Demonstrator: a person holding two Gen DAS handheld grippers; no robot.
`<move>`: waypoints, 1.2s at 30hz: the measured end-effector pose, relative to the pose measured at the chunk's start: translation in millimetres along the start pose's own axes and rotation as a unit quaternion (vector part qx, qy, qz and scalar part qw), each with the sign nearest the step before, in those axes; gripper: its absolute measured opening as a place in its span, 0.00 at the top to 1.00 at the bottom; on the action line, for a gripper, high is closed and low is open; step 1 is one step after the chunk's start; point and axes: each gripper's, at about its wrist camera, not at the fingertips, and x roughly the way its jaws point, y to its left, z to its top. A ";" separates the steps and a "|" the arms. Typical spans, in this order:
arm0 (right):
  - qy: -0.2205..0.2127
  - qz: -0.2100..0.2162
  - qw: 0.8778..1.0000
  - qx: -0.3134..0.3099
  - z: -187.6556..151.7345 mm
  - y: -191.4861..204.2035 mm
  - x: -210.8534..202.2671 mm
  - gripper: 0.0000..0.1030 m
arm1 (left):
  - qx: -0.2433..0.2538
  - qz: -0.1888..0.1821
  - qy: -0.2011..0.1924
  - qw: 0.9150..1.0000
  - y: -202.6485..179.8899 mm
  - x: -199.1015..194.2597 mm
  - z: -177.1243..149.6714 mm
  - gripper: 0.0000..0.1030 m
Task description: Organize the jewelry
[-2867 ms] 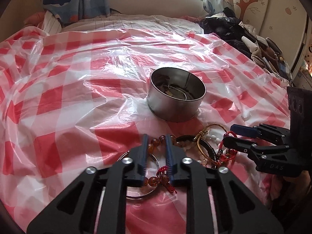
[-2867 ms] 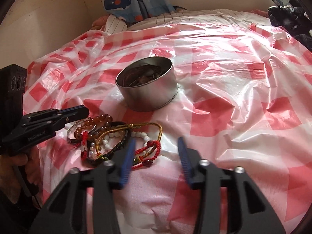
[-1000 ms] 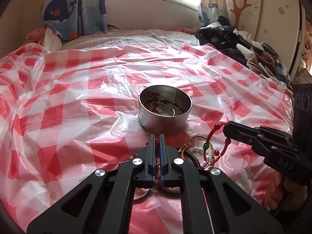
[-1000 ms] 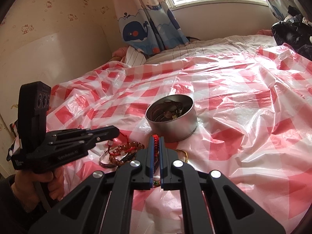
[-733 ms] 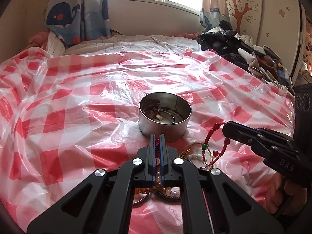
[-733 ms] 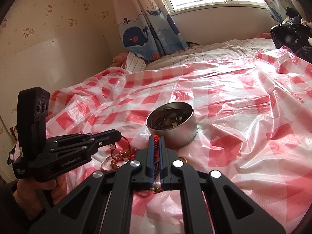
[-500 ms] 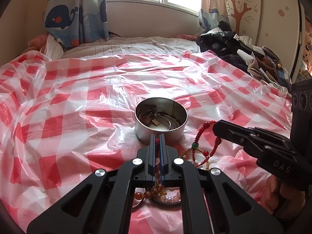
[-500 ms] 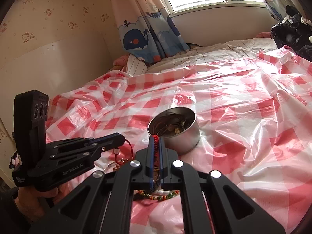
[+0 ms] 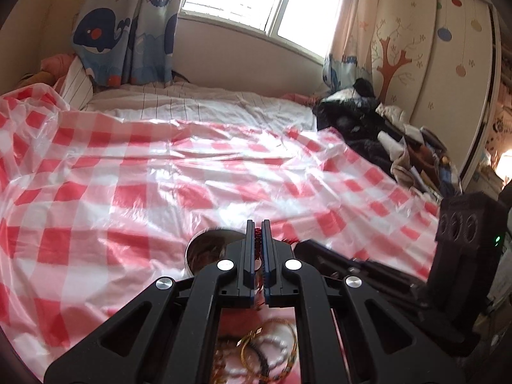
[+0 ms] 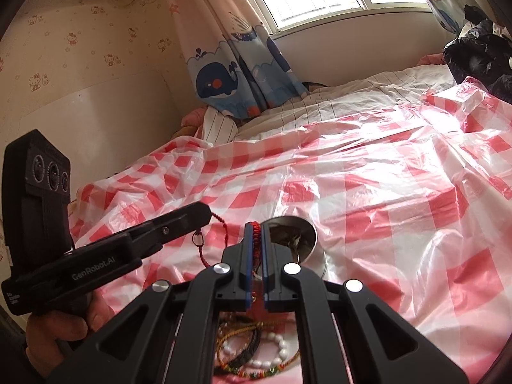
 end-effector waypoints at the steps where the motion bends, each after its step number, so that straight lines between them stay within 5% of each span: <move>1: 0.002 -0.001 1.000 0.000 2.2 -1.2 6.4 0.95 | -0.006 -0.004 -0.004 1.000 1.0 5.0 3.0 0.97; 3: 0.029 -0.014 0.999 -0.004 3.3 -5.7 25.6 0.95 | -0.025 -0.003 0.026 0.999 9.8 30.0 4.5 0.94; 6: 0.061 -0.052 0.997 0.008 -3.3 -18.1 43.8 0.68 | -0.059 0.025 0.086 0.994 28.6 61.0 -6.3 0.68; 14: 0.069 -0.059 0.995 0.028 -16.2 -25.4 9.9 0.68 | -0.020 0.089 0.083 0.992 39.0 18.6 -38.8 0.58; 19: 0.099 -0.068 0.992 0.032 -53.6 -22.0 -7.7 0.56 | 0.010 0.142 0.072 0.987 45.9 -14.9 -71.1 0.42; 33: 0.153 -0.098 0.983 -0.017 -78.7 -10.3 18.0 0.65 | -0.054 0.151 0.056 0.985 78.3 -39.3 -70.8 0.32; 35: 0.163 -0.099 0.981 -0.023 -80.0 -8.8 22.8 0.68 | -0.046 0.152 0.064 0.985 77.8 -36.5 -70.5 0.31; 36: 0.164 -0.096 0.981 -0.024 -80.4 -8.8 23.3 0.78 | -0.038 0.153 0.071 0.985 76.1 -33.8 -71.2 0.31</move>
